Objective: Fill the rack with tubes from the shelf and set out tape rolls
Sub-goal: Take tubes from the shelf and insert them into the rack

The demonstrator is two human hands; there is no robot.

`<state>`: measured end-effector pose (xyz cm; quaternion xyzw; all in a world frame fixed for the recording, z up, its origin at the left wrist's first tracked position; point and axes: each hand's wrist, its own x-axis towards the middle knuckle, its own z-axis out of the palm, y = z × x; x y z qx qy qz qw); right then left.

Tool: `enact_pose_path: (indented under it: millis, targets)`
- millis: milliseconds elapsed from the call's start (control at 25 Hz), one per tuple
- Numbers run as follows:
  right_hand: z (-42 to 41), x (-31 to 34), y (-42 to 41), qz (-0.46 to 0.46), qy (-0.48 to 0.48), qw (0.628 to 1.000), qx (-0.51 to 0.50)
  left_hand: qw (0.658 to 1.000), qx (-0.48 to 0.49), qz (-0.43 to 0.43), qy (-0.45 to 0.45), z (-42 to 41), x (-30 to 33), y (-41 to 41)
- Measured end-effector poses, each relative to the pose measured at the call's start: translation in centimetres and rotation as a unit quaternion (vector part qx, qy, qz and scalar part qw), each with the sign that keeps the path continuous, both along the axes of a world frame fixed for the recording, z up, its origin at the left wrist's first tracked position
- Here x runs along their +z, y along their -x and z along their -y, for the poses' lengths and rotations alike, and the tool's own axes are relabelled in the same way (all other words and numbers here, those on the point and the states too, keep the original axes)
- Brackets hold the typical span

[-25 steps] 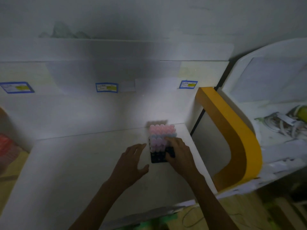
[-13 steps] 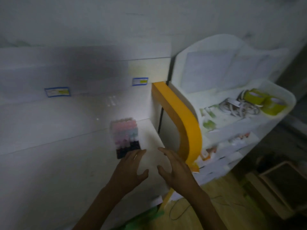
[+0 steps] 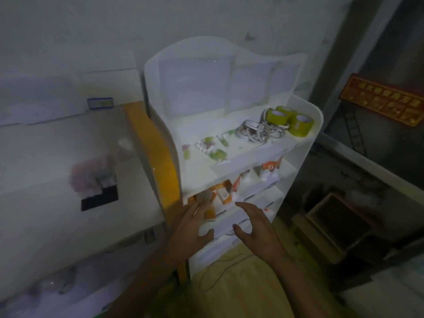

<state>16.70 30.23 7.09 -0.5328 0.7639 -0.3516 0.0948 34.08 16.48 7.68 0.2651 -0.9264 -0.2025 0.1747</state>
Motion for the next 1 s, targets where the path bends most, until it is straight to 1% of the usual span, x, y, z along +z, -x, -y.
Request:
enact_pose_path:
  millis: [80, 160, 320, 360, 400, 480, 640, 760, 920, 1000]
  targets:
    - [-0.7, 0.0, 2.7, -0.006, -0.002, 1.000, -0.011, 1.000, -0.010, 0.014, 0.024, -0.4, 0.1, 2.6]
    - [-0.6, -0.4, 5.1, -0.005, -0.010, 1.000, -0.014, 0.998, 0.002, 0.012, 0.056, 0.0, -0.2, 5.0]
    - [1.4, -1.9, 10.7, 0.000, -0.012, 1.000, -0.008, 0.997, 0.022, -0.040, 0.068, 1.0, 1.2, 10.4]
    - [2.4, -2.1, 12.2, 0.002, -0.015, 1.000, -0.007, 0.995, 0.024, -0.047, 0.090, 1.8, 1.2, 11.9]
    - [3.5, -2.3, 13.8, 0.003, -0.021, 1.000, -0.006, 0.995, 0.028, -0.043, 0.089, 2.8, 1.0, 13.2]
    - [6.3, -2.2, 17.0, -0.001, -0.029, 1.000, 0.002, 0.998, 0.039, -0.033, 0.046, 5.2, 0.1, 15.9]
    - [12.4, -1.7, 22.3, -0.011, -0.039, 0.999, 0.035, 0.997, 0.079, -0.023, 0.004, 10.2, -1.7, 19.6]
    - [16.3, -1.9, 24.8, -0.013, -0.043, 0.996, 0.079, 0.993, 0.113, 0.012, 0.004, 13.1, -1.4, 21.2]
    - [21.5, -2.0, 27.0, -0.032, -0.032, 0.991, 0.126, 0.983, 0.182, -0.006, 0.003, 15.7, -0.4, 22.2]
    - [24.0, -2.0, 27.9, -0.032, -0.041, 0.987, 0.154, 0.978, 0.210, -0.001, 0.006, 16.5, -0.5, 22.5]
